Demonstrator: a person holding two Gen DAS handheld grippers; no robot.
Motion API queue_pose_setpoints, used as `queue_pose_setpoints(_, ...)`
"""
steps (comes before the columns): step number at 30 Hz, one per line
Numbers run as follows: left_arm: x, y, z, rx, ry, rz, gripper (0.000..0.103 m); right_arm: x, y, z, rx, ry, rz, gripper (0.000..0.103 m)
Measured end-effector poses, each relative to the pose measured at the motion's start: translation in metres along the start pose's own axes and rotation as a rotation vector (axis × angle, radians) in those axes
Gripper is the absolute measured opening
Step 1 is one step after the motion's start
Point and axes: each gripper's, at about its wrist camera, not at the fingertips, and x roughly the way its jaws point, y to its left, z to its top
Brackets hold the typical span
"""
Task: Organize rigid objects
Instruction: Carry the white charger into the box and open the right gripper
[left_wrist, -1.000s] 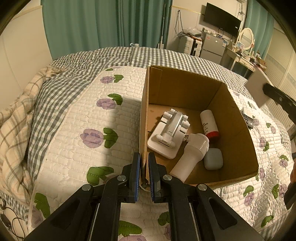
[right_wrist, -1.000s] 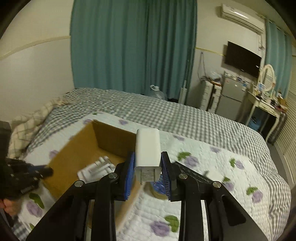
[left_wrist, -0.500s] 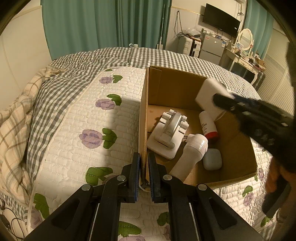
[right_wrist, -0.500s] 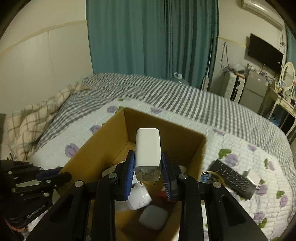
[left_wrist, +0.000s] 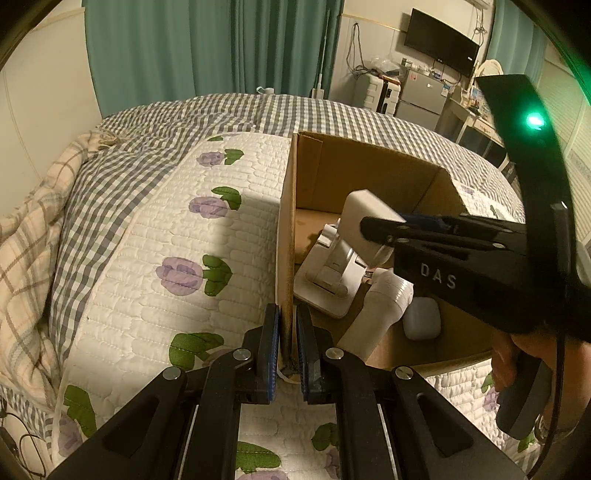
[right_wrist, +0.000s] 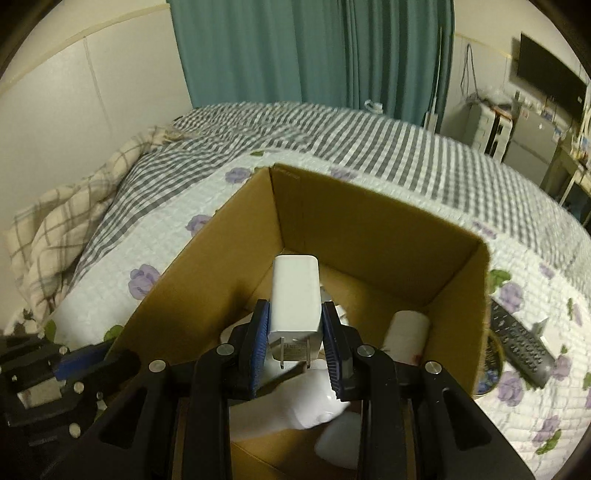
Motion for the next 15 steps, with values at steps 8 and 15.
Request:
queue_pose_setpoints(8, 0.001, 0.0, 0.0, 0.002, 0.002, -0.011, 0.008, 0.013, -0.013, -0.002, 0.064, 0.09, 0.015, 0.028)
queue_pose_setpoints(15, 0.002, 0.0, 0.0, 0.002, 0.003, -0.005, 0.008, -0.008, -0.018, -0.002, 0.031, 0.038, -0.078, 0.06)
